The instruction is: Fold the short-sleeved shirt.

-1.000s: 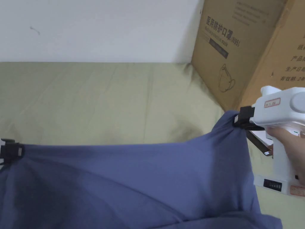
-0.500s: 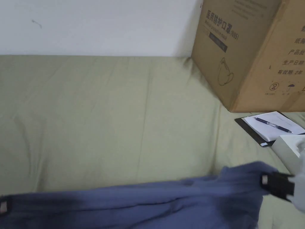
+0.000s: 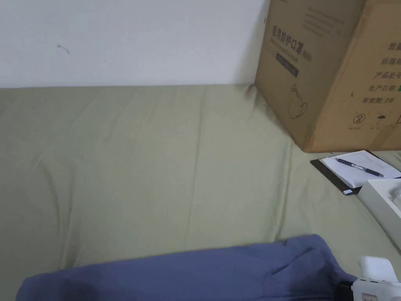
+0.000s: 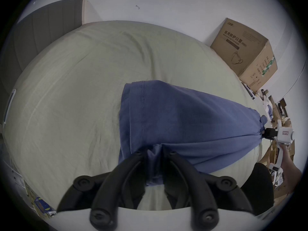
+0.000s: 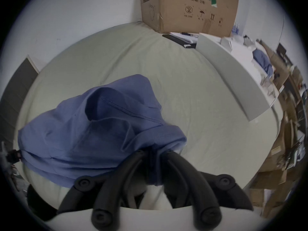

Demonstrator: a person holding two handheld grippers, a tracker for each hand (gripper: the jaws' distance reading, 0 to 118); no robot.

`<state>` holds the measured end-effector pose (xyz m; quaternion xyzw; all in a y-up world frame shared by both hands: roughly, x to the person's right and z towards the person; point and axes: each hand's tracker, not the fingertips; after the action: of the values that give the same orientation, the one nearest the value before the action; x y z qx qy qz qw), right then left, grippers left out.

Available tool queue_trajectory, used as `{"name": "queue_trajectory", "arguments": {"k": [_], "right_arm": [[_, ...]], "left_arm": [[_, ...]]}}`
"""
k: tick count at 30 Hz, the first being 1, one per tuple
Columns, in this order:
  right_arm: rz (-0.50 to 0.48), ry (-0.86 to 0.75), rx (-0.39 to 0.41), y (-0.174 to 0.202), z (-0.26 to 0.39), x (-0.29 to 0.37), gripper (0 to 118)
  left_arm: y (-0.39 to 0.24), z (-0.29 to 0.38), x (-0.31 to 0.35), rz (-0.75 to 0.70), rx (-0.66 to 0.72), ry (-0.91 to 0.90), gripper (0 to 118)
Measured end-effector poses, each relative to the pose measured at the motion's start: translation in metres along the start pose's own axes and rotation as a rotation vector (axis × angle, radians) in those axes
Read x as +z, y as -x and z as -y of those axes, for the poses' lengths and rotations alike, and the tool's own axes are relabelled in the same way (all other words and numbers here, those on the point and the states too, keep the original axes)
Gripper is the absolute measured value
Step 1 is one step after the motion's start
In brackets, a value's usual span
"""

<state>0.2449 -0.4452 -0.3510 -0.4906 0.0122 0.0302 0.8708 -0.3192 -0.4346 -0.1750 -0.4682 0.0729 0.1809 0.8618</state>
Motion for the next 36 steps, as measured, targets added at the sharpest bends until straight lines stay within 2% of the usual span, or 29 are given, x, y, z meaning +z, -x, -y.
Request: {"name": "queue_trajectory", "arguments": {"k": [1, 2, 3, 4, 5, 6, 10, 13, 16, 18, 19, 20, 21, 22, 23, 24, 25, 28, 32, 34, 36], "right_arm": [[0.014, -0.005, -0.002, -0.001, 0.000, 0.004, 46], [0.035, -0.013, -0.017, -0.004, -0.001, 0.011, 78], [-0.005, -0.031, -0.049, -0.010, -0.001, 0.023, 105], [-0.054, -0.060, -0.084, -0.013, -0.001, 0.033, 118], [-0.087, -0.125, -0.111, -0.015, 0.000, 0.056, 114], [-0.119, -0.191, -0.138, -0.013, -0.002, 0.074, 112], [-0.219, -0.395, -0.139, 0.008, -0.011, 0.151, 113], [-0.328, -0.663, -0.126, 0.036, -0.014, 0.211, 113], [-0.326, -0.926, -0.070, 0.067, -0.005, 0.253, 112], [-0.308, -1.034, -0.017, 0.085, -0.001, 0.263, 107], [-0.296, -1.066, 0.001, 0.092, 0.002, 0.265, 94], [-0.283, -1.089, 0.024, 0.099, 0.004, 0.268, 71], [-0.269, -1.096, 0.037, 0.103, 0.006, 0.269, 71], [-0.253, -1.102, 0.041, 0.107, 0.008, 0.269, 62], [-0.239, -1.108, 0.041, 0.111, 0.011, 0.269, 30], [-0.220, -1.110, 0.036, 0.115, 0.013, 0.268, 1], [-0.226, -1.112, 0.029, 0.117, 0.016, 0.268, 0], [-0.244, -1.096, 0.015, 0.121, 0.020, 0.264, 0], [-0.236, -1.076, 0.022, 0.121, 0.027, 0.269, 0], [-0.252, -1.063, 0.039, 0.119, 0.028, 0.273, 0], [-0.298, -1.022, 0.088, 0.116, 0.028, 0.279, 0]], "left_arm": [[-0.002, -0.001, 0.003, -0.003, -0.003, -0.001, 30], [-0.002, -0.001, 0.008, -0.010, -0.013, -0.002, 56], [-0.005, -0.001, 0.017, -0.017, -0.023, -0.020, 84], [-0.007, -0.001, 0.024, -0.043, -0.040, -0.042, 108], [-0.009, -0.001, 0.037, -0.048, -0.050, -0.092, 118], [-0.015, -0.002, 0.057, -0.035, -0.060, -0.164, 117], [-0.035, -0.018, 0.117, 0.053, -0.024, -0.362, 117], [-0.050, -0.026, 0.164, 0.123, -0.013, -0.532, 117], [-0.075, -0.023, 0.206, 0.152, -0.060, -0.728, 117], [-0.093, -0.013, 0.222, 0.071, -0.120, -0.905, 116], [-0.100, -0.009, 0.226, 0.025, -0.134, -0.959, 114], [-0.108, -0.005, 0.229, -0.020, -0.150, -1.001, 107], [-0.114, -0.002, 0.230, -0.043, -0.161, -1.026, 103], [-0.114, 0.000, 0.226, -0.051, -0.171, -1.049, 103], [-0.119, 0.004, 0.226, -0.065, -0.184, -1.058, 76], [-0.124, 0.006, 0.223, -0.098, -0.200, -1.060, 33], [-0.128, 0.008, 0.219, -0.143, -0.220, -1.037, 0], [-0.127, 0.011, 0.211, -0.089, -0.199, -1.026, 0], [-0.126, 0.017, 0.210, -0.098, -0.165, -1.014, 0], [-0.115, 0.010, 0.214, -0.014, -0.137, -0.952, 0], [-0.088, -0.016, 0.210, 0.099, -0.127, -0.764, 0]]}}
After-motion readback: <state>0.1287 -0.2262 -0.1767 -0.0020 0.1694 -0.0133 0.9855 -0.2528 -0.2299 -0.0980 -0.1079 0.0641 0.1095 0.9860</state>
